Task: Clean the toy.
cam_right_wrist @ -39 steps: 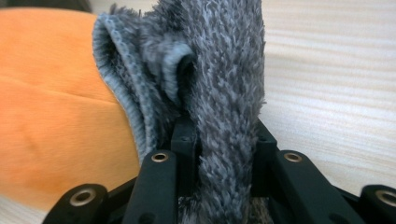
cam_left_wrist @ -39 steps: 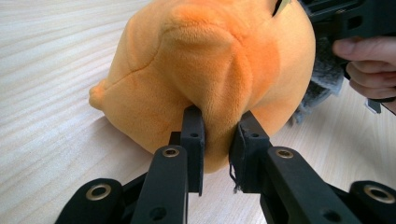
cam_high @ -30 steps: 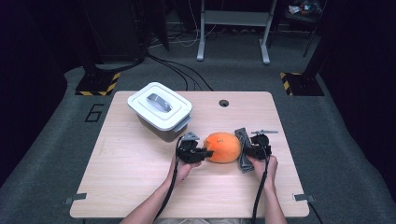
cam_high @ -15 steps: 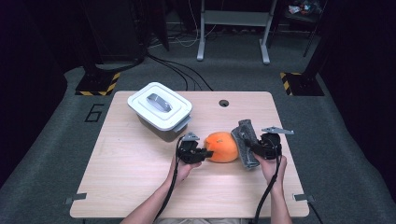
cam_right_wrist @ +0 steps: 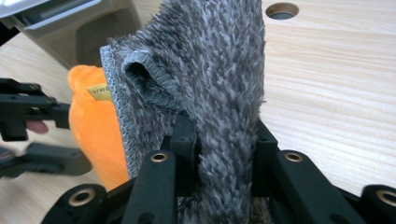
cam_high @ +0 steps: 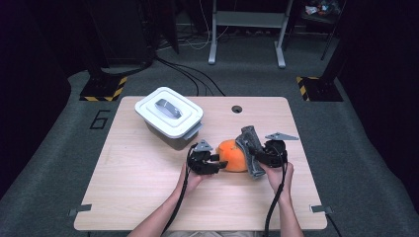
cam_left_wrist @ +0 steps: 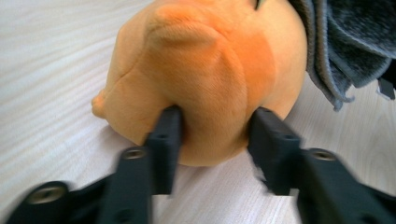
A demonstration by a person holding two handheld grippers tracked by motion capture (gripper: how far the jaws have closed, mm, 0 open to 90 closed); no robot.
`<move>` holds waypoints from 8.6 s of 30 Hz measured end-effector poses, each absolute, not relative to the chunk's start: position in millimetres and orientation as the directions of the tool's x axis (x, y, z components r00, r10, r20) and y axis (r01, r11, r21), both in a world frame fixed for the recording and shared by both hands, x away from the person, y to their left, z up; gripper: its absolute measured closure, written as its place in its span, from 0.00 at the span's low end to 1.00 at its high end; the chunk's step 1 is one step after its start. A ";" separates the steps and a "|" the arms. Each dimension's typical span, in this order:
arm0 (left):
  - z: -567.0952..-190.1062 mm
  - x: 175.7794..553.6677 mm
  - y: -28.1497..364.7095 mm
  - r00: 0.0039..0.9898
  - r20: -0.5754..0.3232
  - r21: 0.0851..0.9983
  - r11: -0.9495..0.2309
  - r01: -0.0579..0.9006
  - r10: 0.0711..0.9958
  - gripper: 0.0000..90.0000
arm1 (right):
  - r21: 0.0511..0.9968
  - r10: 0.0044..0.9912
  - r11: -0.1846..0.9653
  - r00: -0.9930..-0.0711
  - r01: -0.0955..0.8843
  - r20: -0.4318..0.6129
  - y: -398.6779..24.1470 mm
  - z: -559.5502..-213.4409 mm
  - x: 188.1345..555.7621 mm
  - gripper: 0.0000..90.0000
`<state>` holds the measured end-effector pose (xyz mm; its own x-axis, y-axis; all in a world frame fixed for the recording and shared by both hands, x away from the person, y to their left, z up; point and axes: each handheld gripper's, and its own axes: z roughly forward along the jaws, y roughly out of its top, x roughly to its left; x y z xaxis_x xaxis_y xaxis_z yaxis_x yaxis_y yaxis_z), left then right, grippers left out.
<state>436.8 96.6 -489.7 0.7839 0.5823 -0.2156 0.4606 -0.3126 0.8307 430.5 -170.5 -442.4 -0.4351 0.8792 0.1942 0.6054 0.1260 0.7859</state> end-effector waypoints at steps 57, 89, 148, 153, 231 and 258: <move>-489.6 435.1 85.9 0.733 -0.242 0.808 -0.286 0.515 0.636 0.79 | 0.824 0.873 0.274 -0.489 0.496 0.004 -126.2 -426.5 415.5 0.78; -491.0 434.5 87.0 0.737 -0.225 0.818 -0.288 0.499 0.637 0.79 | 0.819 0.888 0.121 -0.430 0.561 0.163 -172.9 -430.7 418.0 0.78; -492.8 427.4 88.1 0.768 -0.137 0.840 -0.338 0.425 0.626 0.55 | 0.728 0.936 0.127 -0.325 0.673 0.137 -192.8 -475.7 443.0 0.78; -496.4 426.0 83.8 0.780 -0.037 0.830 -0.415 0.372 0.625 0.47 | 0.726 0.937 0.125 -0.321 0.676 0.138 -192.7 -475.5 443.5 0.78; -491.0 429.7 85.0 0.729 -0.204 0.809 -0.306 0.502 0.654 0.82 | 0.784 0.914 0.109 -0.371 0.611 0.162 -188.9 -448.9 425.0 0.78; -491.5 430.4 84.8 0.733 -0.199 0.812 -0.309 0.495 0.651 0.81 | 0.802 0.891 0.245 -0.453 0.544 0.035 -151.0 -433.0 418.4 0.78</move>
<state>430.4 84.8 -491.5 0.7326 0.6511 -0.1986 0.4949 -0.3091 0.8121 418.4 -151.0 -433.0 -0.4525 0.8911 0.0346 0.5441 0.2452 0.8024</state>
